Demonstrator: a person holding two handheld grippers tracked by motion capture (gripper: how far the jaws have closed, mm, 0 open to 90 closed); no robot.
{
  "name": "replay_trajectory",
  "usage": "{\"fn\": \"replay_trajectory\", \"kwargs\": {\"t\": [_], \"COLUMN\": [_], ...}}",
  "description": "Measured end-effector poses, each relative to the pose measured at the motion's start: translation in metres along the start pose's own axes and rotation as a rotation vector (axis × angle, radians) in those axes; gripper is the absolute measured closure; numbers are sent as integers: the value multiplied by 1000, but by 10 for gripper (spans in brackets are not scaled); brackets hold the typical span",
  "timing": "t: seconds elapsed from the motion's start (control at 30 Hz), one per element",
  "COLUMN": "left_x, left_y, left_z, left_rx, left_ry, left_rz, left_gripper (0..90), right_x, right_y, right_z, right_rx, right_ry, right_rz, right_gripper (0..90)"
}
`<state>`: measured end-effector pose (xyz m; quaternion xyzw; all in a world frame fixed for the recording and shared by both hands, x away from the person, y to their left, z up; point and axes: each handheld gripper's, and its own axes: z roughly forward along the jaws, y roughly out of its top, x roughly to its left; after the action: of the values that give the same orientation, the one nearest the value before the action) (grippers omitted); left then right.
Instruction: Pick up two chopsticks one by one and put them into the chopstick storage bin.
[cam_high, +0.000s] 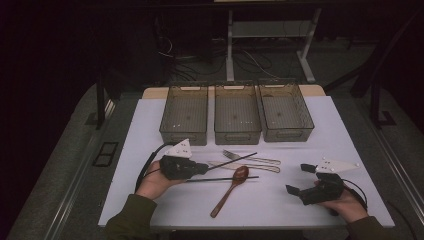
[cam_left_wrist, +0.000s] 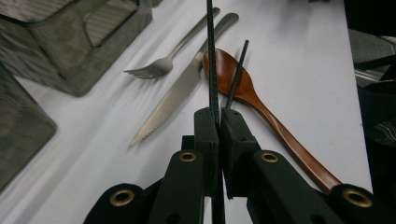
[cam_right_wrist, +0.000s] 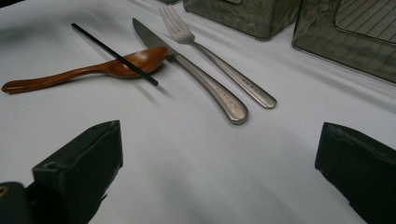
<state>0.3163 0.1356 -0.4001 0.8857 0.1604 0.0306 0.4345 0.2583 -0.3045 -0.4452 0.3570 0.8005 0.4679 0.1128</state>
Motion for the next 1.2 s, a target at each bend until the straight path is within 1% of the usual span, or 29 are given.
{"fn": "replay_trajectory", "kwargs": {"t": [0.03, 0.13, 0.23, 0.27, 0.3, 0.33, 0.43, 0.6, 0.77, 0.83, 1.0, 1.03, 1.1, 1.2], "left_x": [1, 3, 4, 5, 5, 6, 8, 13, 23, 27, 40, 44, 49, 58], "left_y": [1, 3, 6, 7, 9, 10, 14, 18, 26, 30, 40, 42, 45, 48], "left_z": [-1, -3, -5, -6, -6, -7, -9, -13, -20, -22, -28, -30, -32, -36], "left_rx": [-3, -6, -19, -16, -21, -18, -20, -30, -34, -37, -50, -61, -60, -72], "left_ry": [6, 15, 23, 24, 28, 31, 40, 64, 97, 114, 162, 175, 199, 221], "left_rz": [-9, -6, -11, -5, -14, -8, -10, -27, -45, -50, -79, -91, -112, -133], "left_gripper": [851, 851, 851, 851, 851, 851, 851, 851, 851, 852, 851, 851, 852, 852], "right_x": [0, 0, 0, 0, 0, 0, -1, -1, -1, -1, -1, -1, -1, -1], "right_y": [0, 0, 0, 0, 0, 0, 0, 0, 1, 1, 1, 1, 1, 1], "right_z": [0, 0, 0, 0, 0, -1, -1, -1, -1, -1, -1, -1, -1, -1], "right_rx": [0, 0, -3, -4, -4, -5, -5, -9, -11, -12, -13, -13, -10, -11], "right_ry": [0, 0, -1, -1, -1, -1, -1, 0, 0, 0, 0, 0, 2, 3], "right_rz": [1, 3, 2, 4, 5, 6, 10, 13, 16, 16, 16, 15, 19, 18], "right_gripper": [4, 4, 4, 4, 4, 4, 4, 4, 4, 4, 4, 4, 4, 4]}}
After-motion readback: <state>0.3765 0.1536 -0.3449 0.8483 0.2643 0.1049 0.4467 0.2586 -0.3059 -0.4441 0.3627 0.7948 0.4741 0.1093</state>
